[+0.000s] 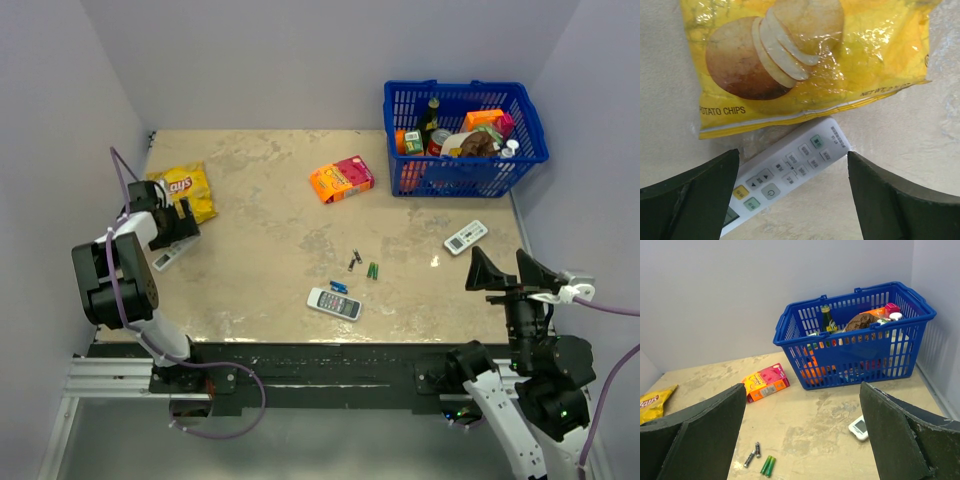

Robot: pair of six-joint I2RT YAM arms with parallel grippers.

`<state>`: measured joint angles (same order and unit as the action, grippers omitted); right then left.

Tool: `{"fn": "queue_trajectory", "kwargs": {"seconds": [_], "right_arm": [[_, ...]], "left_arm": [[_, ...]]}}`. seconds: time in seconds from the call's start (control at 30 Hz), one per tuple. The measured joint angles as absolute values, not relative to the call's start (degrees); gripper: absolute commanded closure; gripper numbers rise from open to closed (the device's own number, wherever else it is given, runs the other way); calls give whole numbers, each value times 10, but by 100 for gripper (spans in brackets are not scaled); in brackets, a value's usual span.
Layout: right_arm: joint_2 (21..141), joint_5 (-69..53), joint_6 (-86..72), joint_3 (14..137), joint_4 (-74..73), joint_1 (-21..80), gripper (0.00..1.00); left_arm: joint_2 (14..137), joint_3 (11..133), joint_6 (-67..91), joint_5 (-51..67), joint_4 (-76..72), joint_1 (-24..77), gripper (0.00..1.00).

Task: Load the batteries into the remote control
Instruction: Pick up the remote control from the center of the board.

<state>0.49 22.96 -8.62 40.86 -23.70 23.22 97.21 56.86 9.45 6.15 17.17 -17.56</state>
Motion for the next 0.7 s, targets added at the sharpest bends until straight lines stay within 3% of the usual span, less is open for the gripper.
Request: {"fn": "queue_trajectory", "kwargs": {"seconds": [0.17,0.5,0.7], "right_arm": [[5,230,-89,409,-243,232,2],[5,230,-90,409,-249,232,2],[5,230,-90,409,-249,232,2]], "left_arm": [[967,556,93,79,169,-170,6],[957,552,70,-24,204,-65,11],[966,552,66,-33,222,-57,22]]}}
